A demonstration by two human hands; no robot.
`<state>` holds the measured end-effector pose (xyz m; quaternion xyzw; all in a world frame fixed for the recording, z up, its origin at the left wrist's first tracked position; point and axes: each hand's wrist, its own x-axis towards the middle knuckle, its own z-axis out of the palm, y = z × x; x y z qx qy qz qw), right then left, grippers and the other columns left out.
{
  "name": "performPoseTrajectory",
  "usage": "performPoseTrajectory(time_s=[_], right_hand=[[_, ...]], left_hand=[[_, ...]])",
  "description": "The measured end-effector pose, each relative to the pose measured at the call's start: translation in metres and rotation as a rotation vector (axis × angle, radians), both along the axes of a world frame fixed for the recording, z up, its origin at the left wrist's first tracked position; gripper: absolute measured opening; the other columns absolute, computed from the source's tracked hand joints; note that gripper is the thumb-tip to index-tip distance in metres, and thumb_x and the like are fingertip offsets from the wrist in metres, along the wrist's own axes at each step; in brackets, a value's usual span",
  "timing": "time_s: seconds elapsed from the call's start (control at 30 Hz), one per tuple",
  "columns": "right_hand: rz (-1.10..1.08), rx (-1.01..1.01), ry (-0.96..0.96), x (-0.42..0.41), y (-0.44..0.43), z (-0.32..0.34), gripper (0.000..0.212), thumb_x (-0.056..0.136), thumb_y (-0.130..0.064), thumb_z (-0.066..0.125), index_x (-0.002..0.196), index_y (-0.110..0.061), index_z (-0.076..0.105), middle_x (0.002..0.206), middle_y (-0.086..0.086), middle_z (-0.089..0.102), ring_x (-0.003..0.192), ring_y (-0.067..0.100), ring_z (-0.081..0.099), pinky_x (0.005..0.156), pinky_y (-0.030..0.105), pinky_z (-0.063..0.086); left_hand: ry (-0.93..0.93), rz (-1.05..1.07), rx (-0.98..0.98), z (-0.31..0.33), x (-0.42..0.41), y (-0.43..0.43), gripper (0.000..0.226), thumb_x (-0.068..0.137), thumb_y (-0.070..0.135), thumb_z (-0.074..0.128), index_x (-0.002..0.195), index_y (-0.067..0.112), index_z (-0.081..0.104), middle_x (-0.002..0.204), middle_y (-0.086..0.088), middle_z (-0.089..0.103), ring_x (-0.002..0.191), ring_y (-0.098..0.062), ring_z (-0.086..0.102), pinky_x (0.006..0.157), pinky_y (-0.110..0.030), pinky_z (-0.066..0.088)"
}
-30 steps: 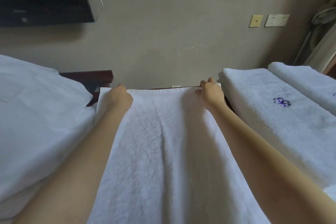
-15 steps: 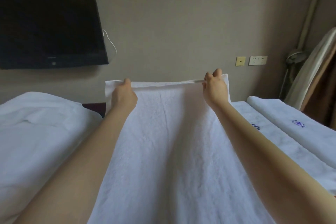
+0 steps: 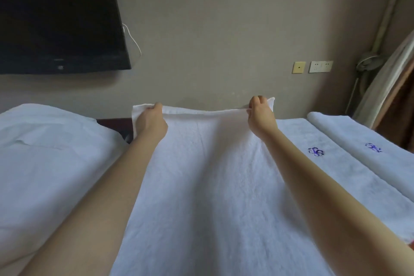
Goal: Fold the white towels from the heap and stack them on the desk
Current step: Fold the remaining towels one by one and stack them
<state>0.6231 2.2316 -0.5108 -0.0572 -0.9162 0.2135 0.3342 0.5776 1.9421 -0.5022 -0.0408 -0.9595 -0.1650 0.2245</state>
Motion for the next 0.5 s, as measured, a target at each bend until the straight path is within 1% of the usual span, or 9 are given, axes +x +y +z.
performPoseTrajectory(time_s=[0.07, 0.13, 0.17, 0.27, 0.33, 0.43, 0.5], right_hand=[[-0.018, -0.005, -0.037, 0.003, 0.001, -0.015, 0.009, 0.097, -0.004, 0.044, 0.102, 0.002, 0.049, 0.116, 0.017, 0.047, 0.079, 0.027, 0.039, 0.062, 0.031, 0.028], [-0.031, 0.016, -0.077, 0.009, 0.001, -0.027, 0.010, 0.098, -0.007, 0.044, 0.102, 0.000, 0.049, 0.115, 0.015, 0.048, 0.091, 0.033, 0.044, 0.060, 0.035, 0.032], [-0.035, 0.033, -0.095, 0.012, 0.001, -0.032, 0.010, 0.097, -0.008, 0.045, 0.102, -0.001, 0.049, 0.114, 0.014, 0.049, 0.093, 0.034, 0.046, 0.059, 0.035, 0.034], [-0.058, 0.038, -0.119, 0.029, -0.001, -0.041, 0.009, 0.097, -0.010, 0.046, 0.101, -0.004, 0.051, 0.112, 0.011, 0.050, 0.081, 0.029, 0.049, 0.059, 0.033, 0.036], [-0.079, 0.026, -0.122, 0.046, -0.004, -0.046, 0.010, 0.097, -0.012, 0.047, 0.100, -0.004, 0.051, 0.113, 0.011, 0.050, 0.076, 0.029, 0.049, 0.059, 0.033, 0.034], [-0.080, 0.031, -0.115, 0.079, -0.012, -0.056, 0.010, 0.095, -0.009, 0.048, 0.101, -0.003, 0.053, 0.116, 0.013, 0.051, 0.083, 0.036, 0.055, 0.061, 0.034, 0.034], [-0.088, 0.020, -0.108, 0.105, -0.019, -0.065, 0.009, 0.093, -0.008, 0.049, 0.101, -0.004, 0.052, 0.116, 0.013, 0.051, 0.085, 0.037, 0.055, 0.060, 0.034, 0.034]], left_hand=[[-0.030, 0.019, -0.060, -0.010, 0.002, -0.002, 0.037, 0.088, -0.003, 0.041, 0.121, 0.011, 0.049, 0.102, -0.016, 0.062, 0.092, -0.037, 0.059, 0.065, -0.034, 0.041], [-0.062, 0.045, -0.107, -0.017, 0.008, -0.004, 0.030, 0.087, -0.003, 0.042, 0.112, 0.009, 0.052, 0.102, -0.017, 0.063, 0.096, -0.038, 0.059, 0.069, -0.035, 0.044], [-0.068, 0.052, -0.119, -0.020, 0.012, -0.004, 0.026, 0.087, -0.003, 0.043, 0.108, 0.009, 0.054, 0.102, -0.017, 0.064, 0.097, -0.038, 0.059, 0.070, -0.036, 0.045], [-0.038, 0.048, -0.142, -0.028, 0.030, -0.009, 0.017, 0.088, 0.000, 0.044, 0.096, 0.009, 0.056, 0.096, -0.016, 0.065, 0.091, -0.036, 0.060, 0.069, -0.034, 0.043], [-0.012, 0.035, -0.153, -0.036, 0.045, -0.012, 0.017, 0.088, -0.001, 0.044, 0.095, 0.009, 0.056, 0.091, -0.015, 0.065, 0.087, -0.035, 0.060, 0.066, -0.032, 0.040], [0.021, 0.008, -0.136, -0.053, 0.073, -0.018, 0.015, 0.090, 0.001, 0.047, 0.096, 0.008, 0.059, 0.087, -0.013, 0.065, 0.082, -0.032, 0.060, 0.063, -0.031, 0.038], [0.041, 0.000, -0.114, -0.065, 0.091, -0.022, 0.012, 0.091, 0.002, 0.048, 0.094, 0.008, 0.059, 0.087, -0.011, 0.064, 0.080, -0.030, 0.059, 0.061, -0.031, 0.038]])
